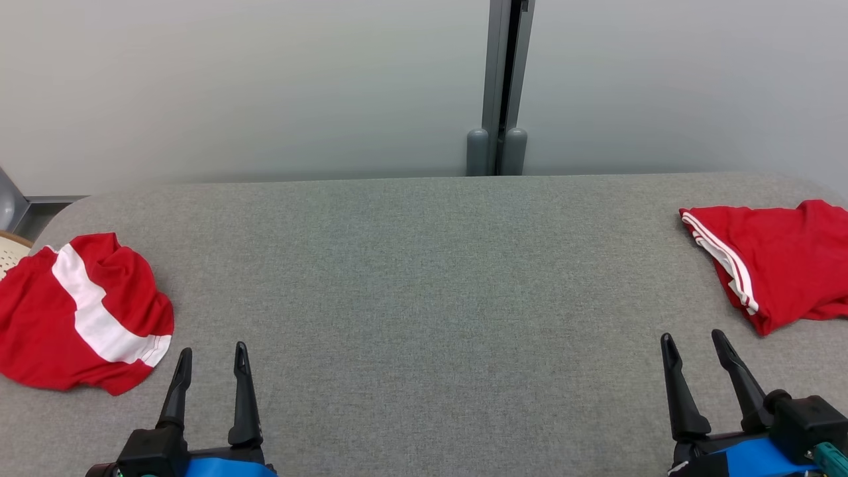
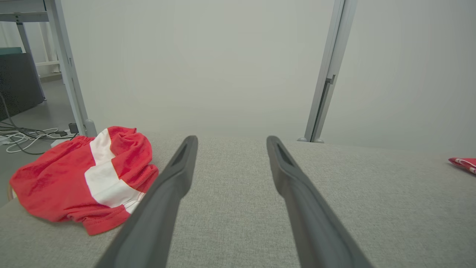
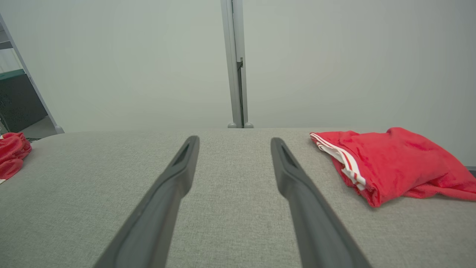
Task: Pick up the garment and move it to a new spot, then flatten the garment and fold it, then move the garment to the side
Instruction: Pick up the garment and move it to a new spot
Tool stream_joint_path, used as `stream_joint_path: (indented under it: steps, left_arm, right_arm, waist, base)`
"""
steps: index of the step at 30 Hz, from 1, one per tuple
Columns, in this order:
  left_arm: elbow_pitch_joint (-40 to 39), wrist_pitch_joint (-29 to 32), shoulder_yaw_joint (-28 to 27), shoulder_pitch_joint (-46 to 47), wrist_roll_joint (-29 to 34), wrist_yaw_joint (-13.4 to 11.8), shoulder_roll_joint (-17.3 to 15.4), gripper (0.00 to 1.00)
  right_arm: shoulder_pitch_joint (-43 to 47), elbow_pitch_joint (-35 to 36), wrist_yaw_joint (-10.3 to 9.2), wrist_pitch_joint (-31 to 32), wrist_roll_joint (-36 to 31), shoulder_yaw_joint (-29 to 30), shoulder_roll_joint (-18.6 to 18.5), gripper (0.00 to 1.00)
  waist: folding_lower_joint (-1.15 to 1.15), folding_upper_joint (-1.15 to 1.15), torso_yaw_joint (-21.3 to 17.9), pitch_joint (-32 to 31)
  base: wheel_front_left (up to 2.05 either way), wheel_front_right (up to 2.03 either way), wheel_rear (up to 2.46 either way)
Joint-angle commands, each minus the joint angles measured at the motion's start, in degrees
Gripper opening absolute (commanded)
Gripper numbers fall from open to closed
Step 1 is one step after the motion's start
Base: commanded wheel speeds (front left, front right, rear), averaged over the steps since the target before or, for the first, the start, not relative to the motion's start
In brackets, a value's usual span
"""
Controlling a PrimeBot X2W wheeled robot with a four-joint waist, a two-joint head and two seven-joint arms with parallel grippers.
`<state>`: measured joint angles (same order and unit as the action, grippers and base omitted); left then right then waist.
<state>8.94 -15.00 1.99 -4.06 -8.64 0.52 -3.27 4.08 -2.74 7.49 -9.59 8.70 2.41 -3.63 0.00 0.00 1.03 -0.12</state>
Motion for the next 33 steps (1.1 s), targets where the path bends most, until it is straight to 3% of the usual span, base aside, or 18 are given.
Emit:
stream_joint_path:
  steps: [1,17,23,33]
  left_arm:
    - [-0.1,-0.2,-0.3,-0.4,0.2,-0.1,0.0,1.00]
    - [-0.3,-0.3,-1.0,0.6,0.5,-0.2,-0.5,1.00]
    - [-0.5,-0.3,-1.5,0.8,0.4,-0.3,-0.7,1.00]
    - [-1.1,-0.3,-2.1,1.0,0.2,-0.5,-0.8,1.00]
  right_arm:
    - [1.0,0.0,0.00,0.2,-0.3,0.2,0.3,1.00]
    - [0.2,-0.8,0.01,0.0,0.0,-0.8,0.4,1.00]
    - [-0.4,-1.2,0.01,-0.1,0.4,-1.3,0.4,1.00]
    - [-0.9,-2.0,0.01,-0.6,0.7,-1.6,-0.1,1.00]
  waist:
    - [0.00,0.00,0.0,0.0]
    - [0.00,0.00,2.2,1.0]
    - [0.00,0.00,5.1,1.5]
    - [0.00,0.00,13.2,2.9]
  base:
    - [0.00,0.00,0.00]
    - [0.00,0.00,0.00]
    - [0.00,0.00,0.00]
    - [0.00,0.00,0.00]
